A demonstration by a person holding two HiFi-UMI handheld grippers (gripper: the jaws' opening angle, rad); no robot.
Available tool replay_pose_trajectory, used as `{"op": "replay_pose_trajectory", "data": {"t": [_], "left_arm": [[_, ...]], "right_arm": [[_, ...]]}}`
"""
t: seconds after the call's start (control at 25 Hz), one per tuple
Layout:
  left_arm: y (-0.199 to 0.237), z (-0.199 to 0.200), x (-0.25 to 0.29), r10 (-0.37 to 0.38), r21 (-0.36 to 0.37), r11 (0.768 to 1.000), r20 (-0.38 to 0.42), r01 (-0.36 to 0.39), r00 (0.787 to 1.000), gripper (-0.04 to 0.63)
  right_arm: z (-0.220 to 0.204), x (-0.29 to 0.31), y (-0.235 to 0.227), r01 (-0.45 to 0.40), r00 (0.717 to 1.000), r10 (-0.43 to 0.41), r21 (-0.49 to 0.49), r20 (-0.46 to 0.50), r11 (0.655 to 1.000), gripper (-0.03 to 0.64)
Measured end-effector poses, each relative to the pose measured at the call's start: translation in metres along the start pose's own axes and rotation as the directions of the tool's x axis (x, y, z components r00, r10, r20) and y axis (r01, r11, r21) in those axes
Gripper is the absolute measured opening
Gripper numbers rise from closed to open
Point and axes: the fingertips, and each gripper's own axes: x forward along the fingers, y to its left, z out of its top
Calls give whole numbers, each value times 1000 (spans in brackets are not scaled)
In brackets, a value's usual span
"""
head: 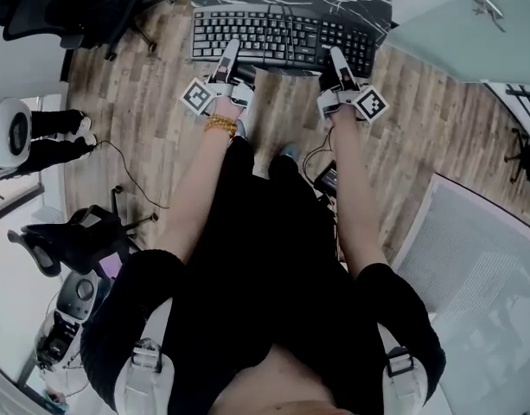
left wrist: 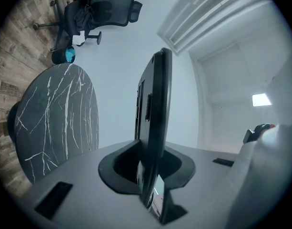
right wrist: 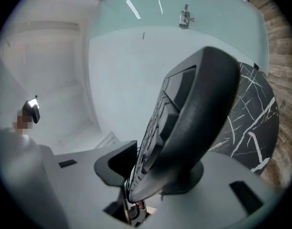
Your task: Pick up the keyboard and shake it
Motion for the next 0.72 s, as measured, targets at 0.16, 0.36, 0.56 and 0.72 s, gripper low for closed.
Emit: {"op": "replay_pose_trajectory", "data": {"t": [0.16, 0.36, 0.56, 0.72], "left_arm": [[-2, -3, 8, -5, 15, 1000, -11, 6, 1000, 74], [-7, -11, 10, 7, 50, 999, -87, -2, 996, 74], [-11, -8, 7, 16, 77, 997, -121, -7, 992, 74], [-18, -2, 4, -9, 82, 996, -131, 20, 991, 72]], "right_arm": [[4, -4, -4, 7, 1000, -7, 3, 21, 1000, 126], [5, -12, -8, 6, 1000, -6, -6, 8, 1000, 120], [0, -9, -3, -1, 999, -2, -63, -41, 998, 128], [2, -11, -2, 7, 1000, -9, -83, -27, 997, 150]]}}
